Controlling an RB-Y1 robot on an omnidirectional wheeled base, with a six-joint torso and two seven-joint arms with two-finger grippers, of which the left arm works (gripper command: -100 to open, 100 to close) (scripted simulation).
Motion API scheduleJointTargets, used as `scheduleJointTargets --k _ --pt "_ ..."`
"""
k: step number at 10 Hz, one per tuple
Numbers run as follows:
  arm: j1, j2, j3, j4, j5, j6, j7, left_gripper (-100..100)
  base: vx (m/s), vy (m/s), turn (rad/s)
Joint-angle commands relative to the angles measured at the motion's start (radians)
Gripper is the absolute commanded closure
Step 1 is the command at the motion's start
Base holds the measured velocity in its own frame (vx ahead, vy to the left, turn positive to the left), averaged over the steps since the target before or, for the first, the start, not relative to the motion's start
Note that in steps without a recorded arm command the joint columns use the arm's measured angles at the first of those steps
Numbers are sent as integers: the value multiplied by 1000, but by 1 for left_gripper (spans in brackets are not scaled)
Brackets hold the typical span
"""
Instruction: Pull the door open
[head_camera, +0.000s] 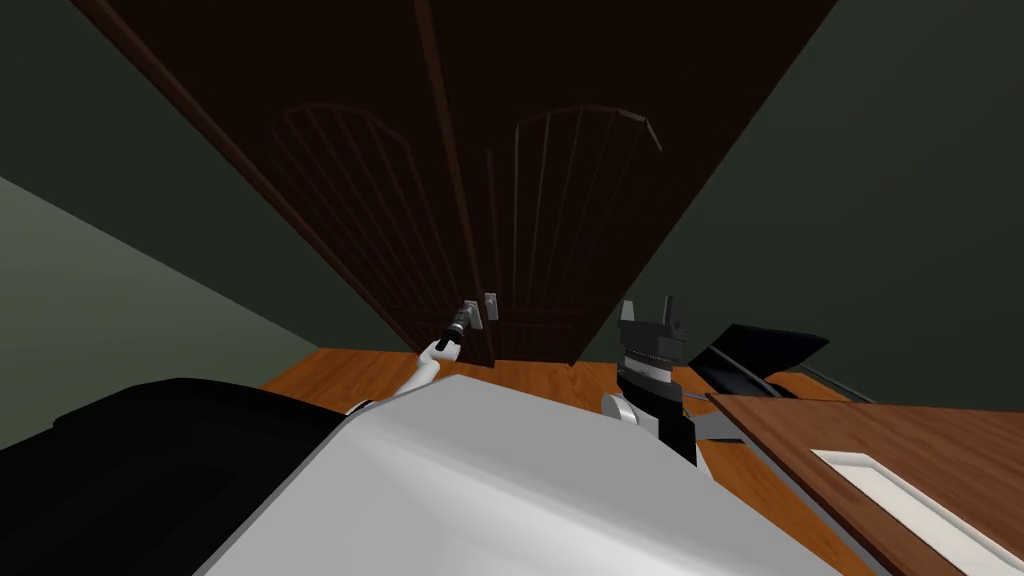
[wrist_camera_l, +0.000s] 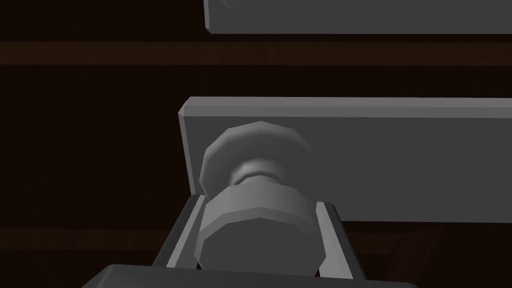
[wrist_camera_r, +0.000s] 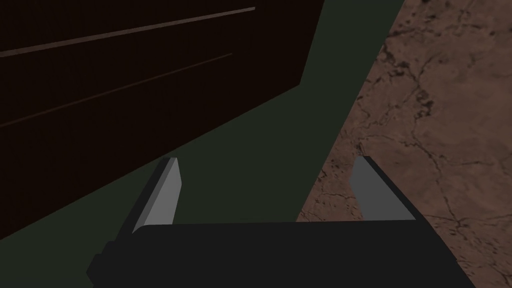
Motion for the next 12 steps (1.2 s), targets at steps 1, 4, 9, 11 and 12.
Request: scheduleJointTargets --k 1,4,9,11,12 --pt "19 16 11 13 3 5 5 100 -194 96 41" --pt "26 26 -15 -2 2 1 19 -100 -227 101 -18" --pt "35 29 -93 -52 -7 -9 51 -100 -207 35 -93" --pt "42 28 -98 -67 -8 -4 52 -100 -151 12 -58" --pt "35 23 -94 -59 -8 -8 49 -100 96 17 -27"
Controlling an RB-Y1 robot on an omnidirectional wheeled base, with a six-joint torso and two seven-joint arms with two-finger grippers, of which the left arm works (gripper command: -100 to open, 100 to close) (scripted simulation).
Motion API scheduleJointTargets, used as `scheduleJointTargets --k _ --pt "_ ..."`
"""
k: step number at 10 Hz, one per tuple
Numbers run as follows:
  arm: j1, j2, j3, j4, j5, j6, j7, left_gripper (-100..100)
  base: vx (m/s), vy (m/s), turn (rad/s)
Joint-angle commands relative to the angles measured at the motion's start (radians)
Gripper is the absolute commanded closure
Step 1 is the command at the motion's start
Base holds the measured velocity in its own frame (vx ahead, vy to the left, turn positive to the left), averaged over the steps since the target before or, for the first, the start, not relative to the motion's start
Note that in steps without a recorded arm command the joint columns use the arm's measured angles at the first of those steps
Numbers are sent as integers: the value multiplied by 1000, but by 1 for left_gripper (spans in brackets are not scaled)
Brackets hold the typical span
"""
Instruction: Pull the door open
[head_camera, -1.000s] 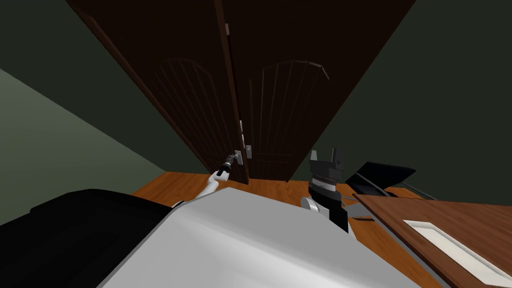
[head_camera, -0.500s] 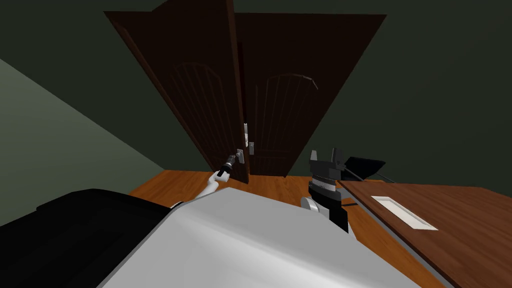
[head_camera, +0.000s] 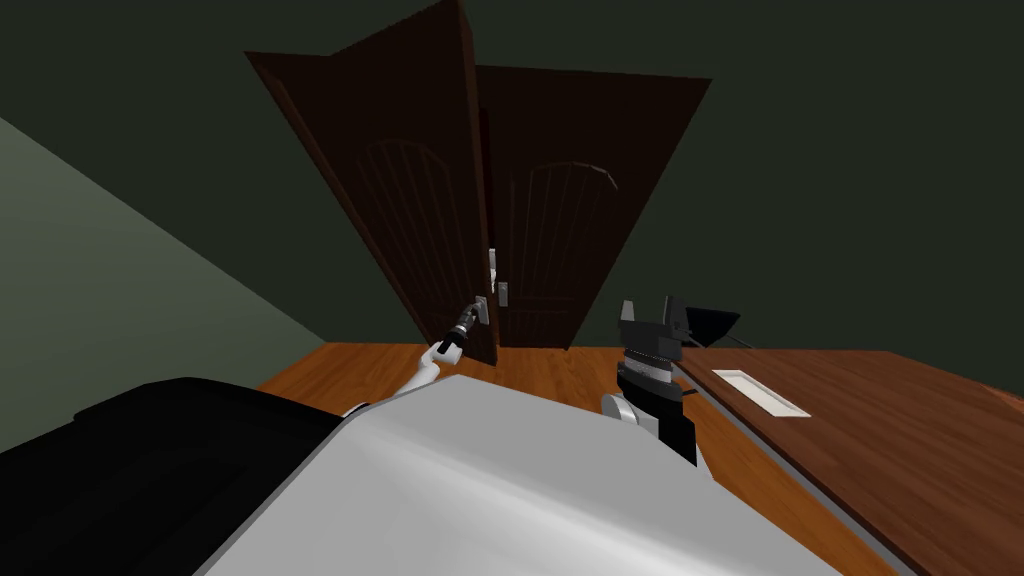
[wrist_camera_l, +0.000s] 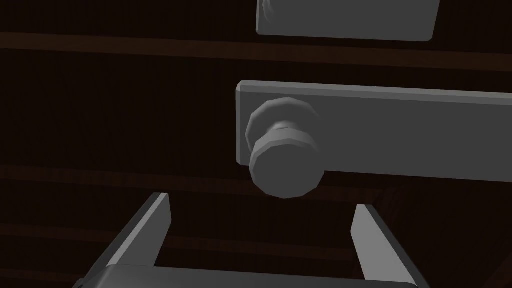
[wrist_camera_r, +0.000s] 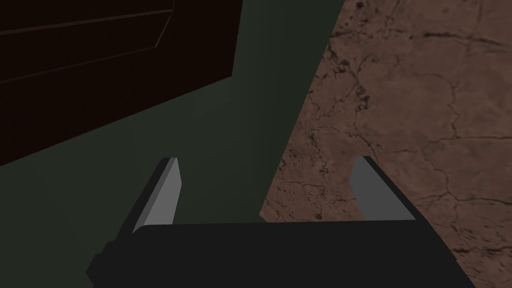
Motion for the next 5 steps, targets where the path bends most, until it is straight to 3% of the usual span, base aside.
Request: scheduleJointTargets --k 1,4,5 --pt "-5 -2 3 4 0 -2 -2 -100 167 26 -33" --pt "-9 -5 7 10 0 -4 -4 -100 149 13 -14" --pt "-9 -5 7 10 0 -4 -4 100 -9 1 6"
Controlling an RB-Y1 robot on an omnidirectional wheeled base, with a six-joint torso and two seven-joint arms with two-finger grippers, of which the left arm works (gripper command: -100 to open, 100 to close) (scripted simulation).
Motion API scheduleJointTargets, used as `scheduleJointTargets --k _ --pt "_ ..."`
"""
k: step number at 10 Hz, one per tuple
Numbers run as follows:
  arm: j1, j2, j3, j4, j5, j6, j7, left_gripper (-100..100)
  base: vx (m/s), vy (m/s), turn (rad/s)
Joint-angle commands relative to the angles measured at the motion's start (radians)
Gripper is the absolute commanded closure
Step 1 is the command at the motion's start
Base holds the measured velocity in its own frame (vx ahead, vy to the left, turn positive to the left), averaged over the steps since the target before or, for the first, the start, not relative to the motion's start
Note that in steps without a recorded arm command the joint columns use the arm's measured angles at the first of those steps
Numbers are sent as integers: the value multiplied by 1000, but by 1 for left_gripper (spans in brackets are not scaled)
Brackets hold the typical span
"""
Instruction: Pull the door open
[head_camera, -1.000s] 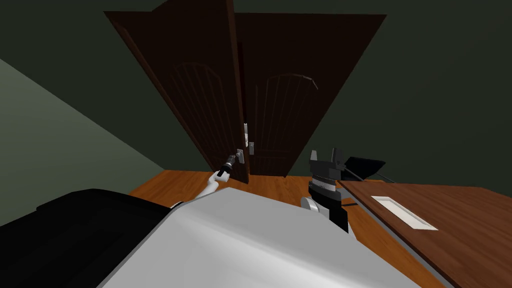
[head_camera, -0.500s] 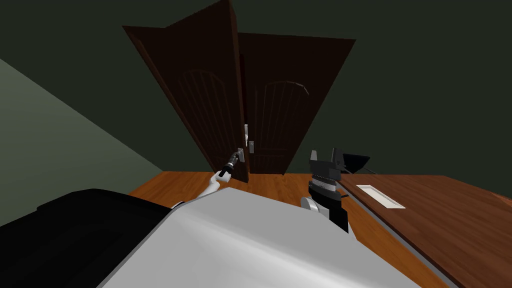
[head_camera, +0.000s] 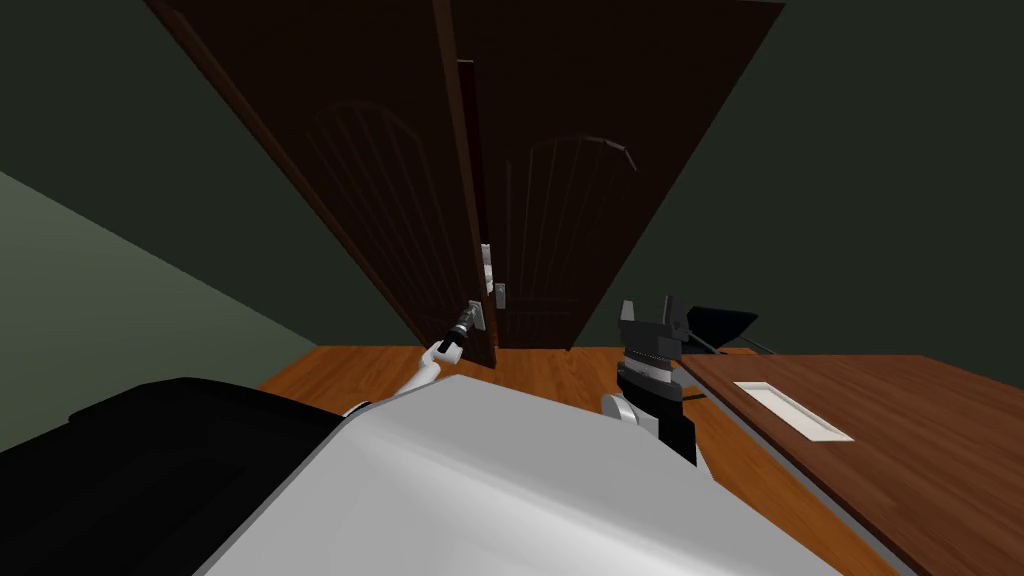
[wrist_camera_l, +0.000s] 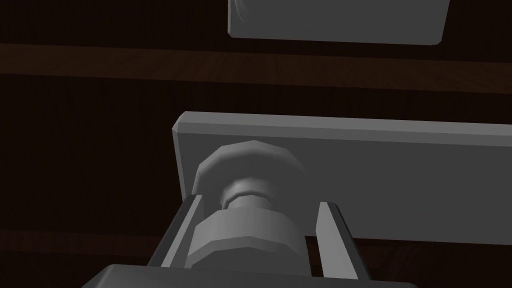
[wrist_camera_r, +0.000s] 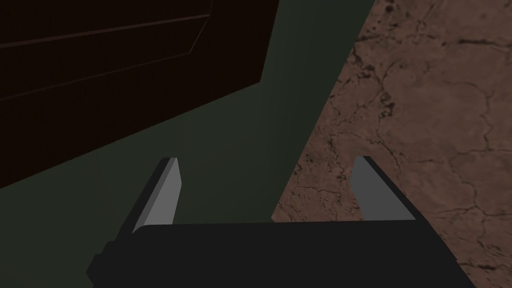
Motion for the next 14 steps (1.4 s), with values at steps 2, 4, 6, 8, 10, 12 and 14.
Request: scheduleJointTargets --k 2,4,6,8,10,12,14 --pt "2 0 0 1 0 1 0 100 -30 1 -4" --pt "2 0 0 1 0 1 0 100 -18 0 6" --pt "14 22 -20 -4 1 -9 18 100 -62 42 -82" --pt "26 48 -44 -14 2 -24 43 100 -226 167 -245" --pt "41 79 -73 -25 4 -41 71 100 -207 159 -195" --pt "56 110 -102 -37 6 -58 100 100 -245 154 -200" --pt "71 142 -132 -48 8 -77 130 100 -207 155 -196"
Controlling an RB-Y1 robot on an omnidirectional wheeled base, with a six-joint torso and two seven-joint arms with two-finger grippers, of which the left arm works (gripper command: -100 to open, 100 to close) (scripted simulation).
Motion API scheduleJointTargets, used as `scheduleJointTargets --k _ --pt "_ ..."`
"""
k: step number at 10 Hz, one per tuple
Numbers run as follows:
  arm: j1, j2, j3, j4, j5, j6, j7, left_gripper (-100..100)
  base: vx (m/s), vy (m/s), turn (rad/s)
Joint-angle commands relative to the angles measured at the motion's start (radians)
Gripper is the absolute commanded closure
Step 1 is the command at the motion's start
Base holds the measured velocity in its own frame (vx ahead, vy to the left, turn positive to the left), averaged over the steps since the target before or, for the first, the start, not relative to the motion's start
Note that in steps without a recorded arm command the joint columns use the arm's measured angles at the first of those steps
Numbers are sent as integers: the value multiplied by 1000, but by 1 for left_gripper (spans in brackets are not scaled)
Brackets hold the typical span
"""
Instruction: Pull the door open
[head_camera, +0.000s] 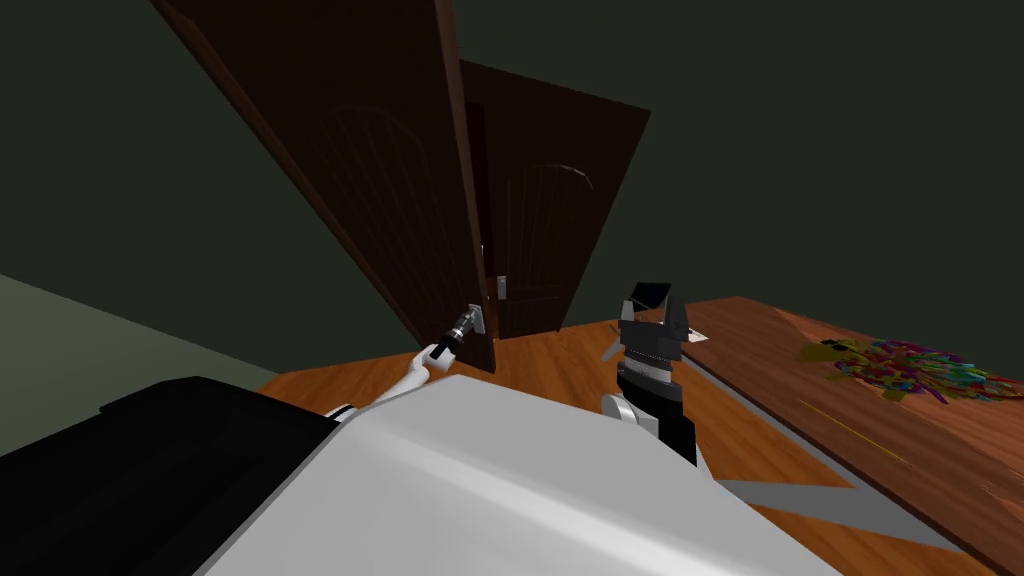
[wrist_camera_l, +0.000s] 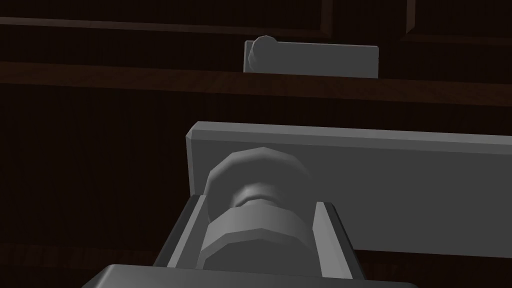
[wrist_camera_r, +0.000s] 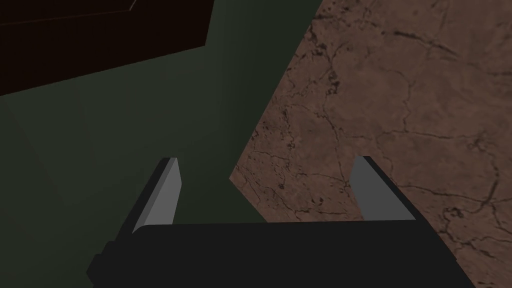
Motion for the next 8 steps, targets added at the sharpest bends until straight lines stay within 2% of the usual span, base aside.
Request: scheduleJointTargets --k 1,2,3,4,8 --pt "7 23 -14 -10 2 -14 19 100 -227 96 -158" --pt "5 14 -10 -8 1 -7 12 100 -109 29 -33" --pt "26 42 -29 -17 2 -32 33 100 -193 58 -119" --pt "31 49 -33 -20 2 -38 39 100 -222 119 -131" --pt "76 115 -70 -44 6 -96 86 100 -198 123 -142"
